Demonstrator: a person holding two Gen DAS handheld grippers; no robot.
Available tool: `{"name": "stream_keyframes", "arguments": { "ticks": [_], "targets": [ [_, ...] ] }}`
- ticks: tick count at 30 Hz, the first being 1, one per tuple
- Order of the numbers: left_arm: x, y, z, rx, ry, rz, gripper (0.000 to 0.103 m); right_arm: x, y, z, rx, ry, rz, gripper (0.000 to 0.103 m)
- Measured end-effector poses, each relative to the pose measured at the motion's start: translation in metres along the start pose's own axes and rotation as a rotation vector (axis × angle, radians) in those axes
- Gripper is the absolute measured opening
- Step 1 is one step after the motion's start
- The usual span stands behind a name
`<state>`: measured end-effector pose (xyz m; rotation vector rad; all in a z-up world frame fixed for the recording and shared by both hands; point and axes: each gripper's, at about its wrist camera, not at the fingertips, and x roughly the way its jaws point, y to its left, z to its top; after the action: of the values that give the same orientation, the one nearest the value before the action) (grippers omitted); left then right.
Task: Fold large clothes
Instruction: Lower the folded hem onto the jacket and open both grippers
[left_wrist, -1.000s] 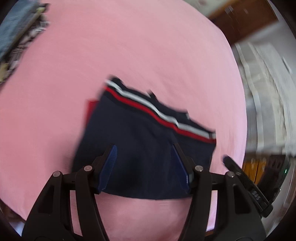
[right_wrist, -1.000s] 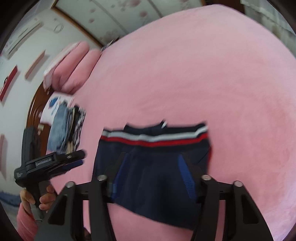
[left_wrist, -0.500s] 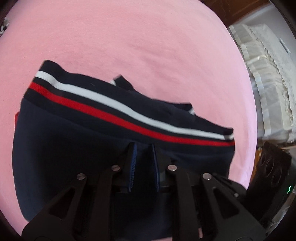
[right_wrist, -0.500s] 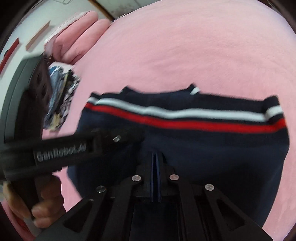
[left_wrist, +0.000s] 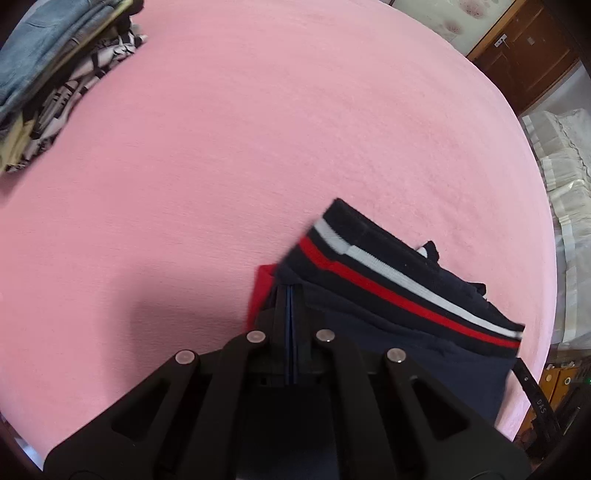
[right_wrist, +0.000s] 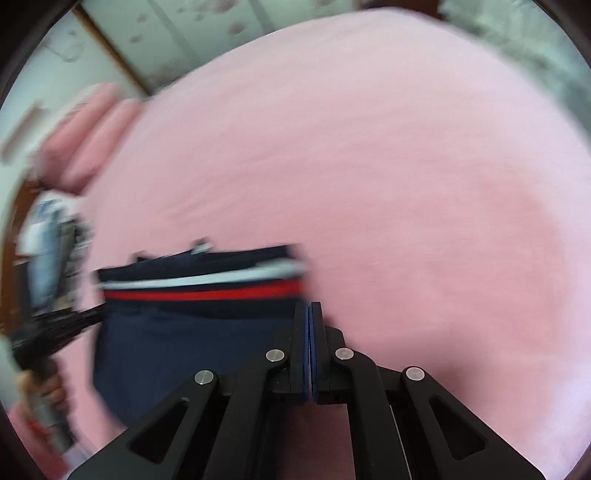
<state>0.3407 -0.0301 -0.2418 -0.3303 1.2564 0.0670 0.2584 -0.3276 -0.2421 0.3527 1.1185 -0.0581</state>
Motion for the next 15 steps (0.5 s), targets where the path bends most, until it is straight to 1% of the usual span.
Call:
{"name": "stream_keyframes", "arguments": {
  "ticks": [2,3,5,6,7,9,11,12,13,14,15],
  "targets": [
    [-0.013,-0.010,-0.003,0.042,-0.019,0.009,0.001,-0.012,-0.002,-0.002,0.049,-0.005,0.091,0.001],
    [-0.019,-0.017,-0.005,0.056,-0.025,-0.005,0.001,-0.016,-0.001,-0.004,0.060,-0.002,0.140,0.001],
    [-0.030,-0.033,-0.016,0.096,-0.005,-0.090,0.001,-0.024,0.012,-0.011,0.050,0.020,0.258,0.001],
    [-0.032,-0.045,-0.025,0.127,0.017,-0.134,0.001,-0.026,0.017,-0.015,0.030,0.037,0.297,0.001],
    [-0.032,-0.054,-0.031,0.146,0.032,-0.151,0.001,-0.026,0.030,-0.021,0.004,0.060,0.334,0.001],
    [-0.026,-0.073,-0.051,0.183,0.090,-0.186,0.001,-0.022,0.052,-0.034,-0.052,0.130,0.399,0.001],
    [-0.014,-0.083,-0.069,0.195,0.138,-0.219,0.001,-0.013,0.070,-0.050,-0.100,0.204,0.412,0.001],
    [-0.004,-0.085,-0.078,0.194,0.165,-0.206,0.001,-0.006,0.080,-0.062,-0.146,0.225,0.387,0.001],
    [0.001,-0.086,-0.087,0.195,0.183,-0.188,0.001,-0.002,0.085,-0.070,-0.174,0.228,0.362,0.001],
    [0.010,-0.084,-0.095,0.199,0.206,-0.164,0.001,0.002,0.087,-0.081,-0.209,0.227,0.315,0.001],
    [0.016,-0.081,-0.101,0.200,0.212,-0.148,0.001,0.004,0.086,-0.086,-0.222,0.220,0.267,0.001]
  ]
}}
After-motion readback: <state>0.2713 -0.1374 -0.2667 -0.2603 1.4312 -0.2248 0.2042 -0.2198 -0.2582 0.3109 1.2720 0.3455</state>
